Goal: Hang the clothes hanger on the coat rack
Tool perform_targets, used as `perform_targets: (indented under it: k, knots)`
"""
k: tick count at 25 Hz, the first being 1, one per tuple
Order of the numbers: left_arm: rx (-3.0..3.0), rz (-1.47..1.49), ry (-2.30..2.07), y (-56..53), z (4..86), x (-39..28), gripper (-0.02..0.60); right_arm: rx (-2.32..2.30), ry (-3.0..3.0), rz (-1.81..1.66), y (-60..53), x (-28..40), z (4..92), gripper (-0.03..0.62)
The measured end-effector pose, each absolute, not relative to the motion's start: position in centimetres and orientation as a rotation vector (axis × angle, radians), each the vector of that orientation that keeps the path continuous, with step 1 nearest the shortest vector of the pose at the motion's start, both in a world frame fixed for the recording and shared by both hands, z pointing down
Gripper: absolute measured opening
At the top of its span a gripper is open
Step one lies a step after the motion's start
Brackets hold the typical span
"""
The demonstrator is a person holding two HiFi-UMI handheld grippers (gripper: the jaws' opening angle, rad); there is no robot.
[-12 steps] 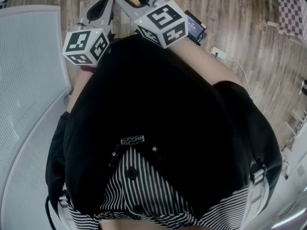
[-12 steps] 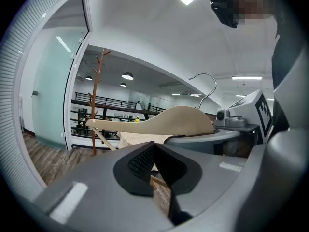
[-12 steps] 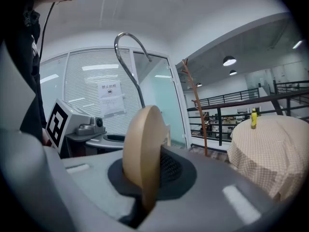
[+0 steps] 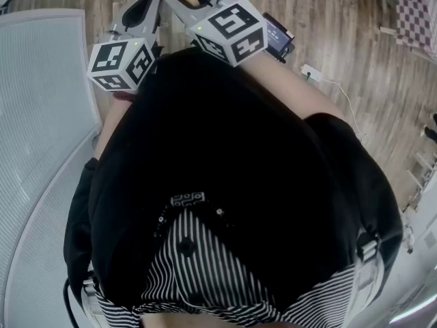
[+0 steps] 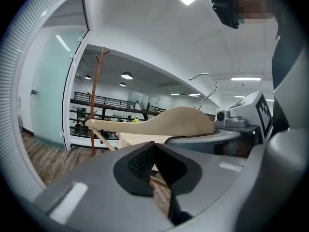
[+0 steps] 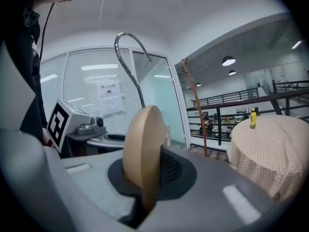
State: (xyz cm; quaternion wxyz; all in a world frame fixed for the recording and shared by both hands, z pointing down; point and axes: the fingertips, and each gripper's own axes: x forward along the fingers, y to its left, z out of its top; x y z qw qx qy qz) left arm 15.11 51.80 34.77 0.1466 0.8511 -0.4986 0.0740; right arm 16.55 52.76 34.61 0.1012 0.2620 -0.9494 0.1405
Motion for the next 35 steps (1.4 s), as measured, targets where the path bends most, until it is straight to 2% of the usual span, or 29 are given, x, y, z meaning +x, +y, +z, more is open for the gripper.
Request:
perform_targets:
  k: [29,35]
  knots:
    - [2.399,0.251,-1.427,52.7,35.7,17.1,0.0,0.75,-2.81,0.528,53.7,18.8,35.6,0.002]
    - [2.446,0.277,-1.346,50.8,36.7,18.1,0.003,0.817,-2.787,0.55,50.9,19.3,36.5,0.002]
